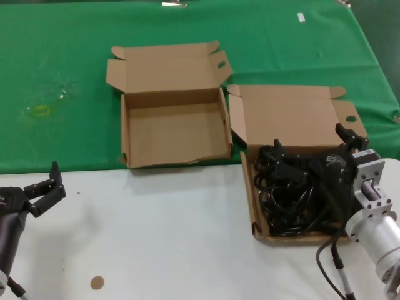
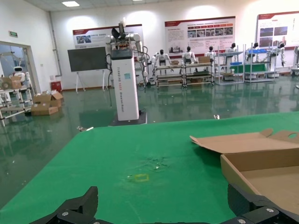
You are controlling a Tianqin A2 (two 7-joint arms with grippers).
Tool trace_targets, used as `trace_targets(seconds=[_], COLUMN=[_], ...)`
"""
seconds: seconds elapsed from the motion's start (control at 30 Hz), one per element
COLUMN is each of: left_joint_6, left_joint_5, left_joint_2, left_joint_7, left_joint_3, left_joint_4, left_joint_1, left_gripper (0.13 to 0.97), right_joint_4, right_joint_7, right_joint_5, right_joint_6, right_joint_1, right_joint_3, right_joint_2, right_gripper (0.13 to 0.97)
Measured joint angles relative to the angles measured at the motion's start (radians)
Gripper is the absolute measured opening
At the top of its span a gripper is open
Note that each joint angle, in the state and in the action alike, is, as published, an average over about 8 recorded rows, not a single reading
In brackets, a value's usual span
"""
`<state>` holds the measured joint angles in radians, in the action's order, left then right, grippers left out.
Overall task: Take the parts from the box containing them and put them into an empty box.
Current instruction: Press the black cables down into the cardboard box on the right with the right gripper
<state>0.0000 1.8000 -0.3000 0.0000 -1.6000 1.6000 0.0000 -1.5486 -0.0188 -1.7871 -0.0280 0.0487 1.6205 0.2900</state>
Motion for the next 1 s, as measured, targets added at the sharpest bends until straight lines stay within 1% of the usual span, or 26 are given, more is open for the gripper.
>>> trace_targets(seconds=[1.0], left_joint_6=[0.000], left_joint_5=[0.000], left_joint_2=[0.000], left_joint_7=[0.000], left_joint_3=[0.000], left_joint_4=[0.000], left_joint_1=[0.000], left_gripper=[0.966], right_joint_4=[0.000], right_joint_7=[0.000], right_joint_5=[0.000], right_joint_6=[0.000], right_joint_1=[0.000], right_joint_3=[0.000], right_joint_2=[0.000], right_gripper=[0.966])
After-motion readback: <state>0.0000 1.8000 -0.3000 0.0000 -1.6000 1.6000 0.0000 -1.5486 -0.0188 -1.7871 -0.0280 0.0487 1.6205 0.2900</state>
